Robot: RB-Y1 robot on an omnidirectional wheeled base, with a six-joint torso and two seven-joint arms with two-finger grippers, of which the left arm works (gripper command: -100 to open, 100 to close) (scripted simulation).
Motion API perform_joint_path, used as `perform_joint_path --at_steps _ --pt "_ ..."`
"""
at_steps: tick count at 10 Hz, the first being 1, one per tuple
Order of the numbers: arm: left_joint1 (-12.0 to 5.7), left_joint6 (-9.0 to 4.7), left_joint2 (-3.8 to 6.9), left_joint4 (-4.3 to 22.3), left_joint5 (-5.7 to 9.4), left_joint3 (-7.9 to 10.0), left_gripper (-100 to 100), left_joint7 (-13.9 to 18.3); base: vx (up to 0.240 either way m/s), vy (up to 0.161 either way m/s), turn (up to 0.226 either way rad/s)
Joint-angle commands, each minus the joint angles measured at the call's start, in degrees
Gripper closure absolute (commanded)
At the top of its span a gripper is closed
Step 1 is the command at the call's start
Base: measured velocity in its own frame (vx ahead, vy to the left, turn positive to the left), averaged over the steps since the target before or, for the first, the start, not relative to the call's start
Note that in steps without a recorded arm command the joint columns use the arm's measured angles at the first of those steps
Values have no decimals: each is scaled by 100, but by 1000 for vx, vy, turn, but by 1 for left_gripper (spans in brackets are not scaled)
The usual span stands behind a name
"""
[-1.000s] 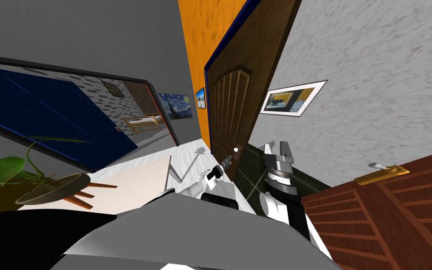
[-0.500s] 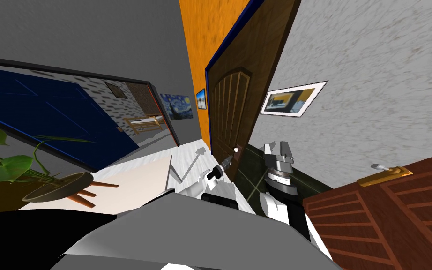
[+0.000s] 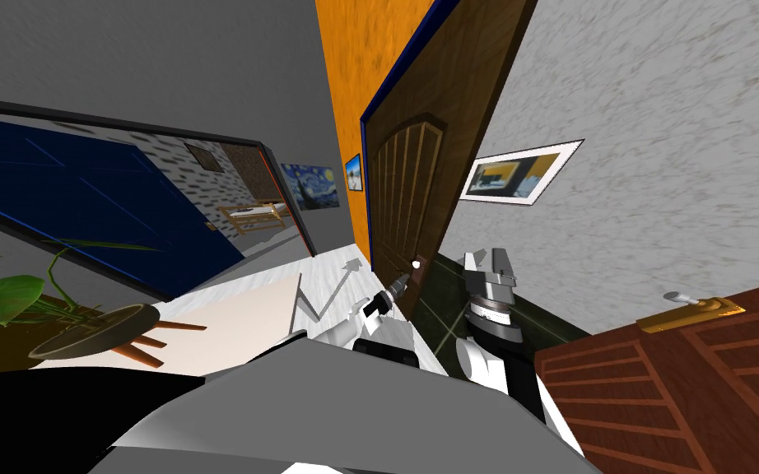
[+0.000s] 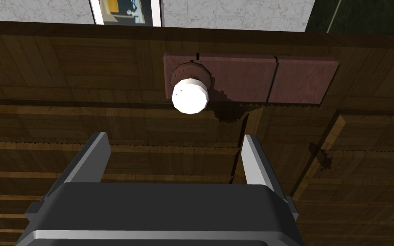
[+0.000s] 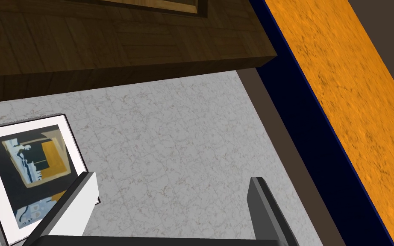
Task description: Push the door open
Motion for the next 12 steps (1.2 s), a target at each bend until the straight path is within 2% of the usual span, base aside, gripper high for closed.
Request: perform_joint_path --at_steps 1,7,8,9,12 --pt "0 2 1 -2 0 -1 -100 0 7 4 23" --pt "0 2 1 -2 0 -1 -100 0 5 -1 -7" --pt "-10 5 53 -39 10 -104 -100 41 33 14 80" --pt "-13 5 66 -49 13 -132 -100 52 74 6 31" --pt "-13 5 66 -49 13 -132 -100 52 5 0 -2"
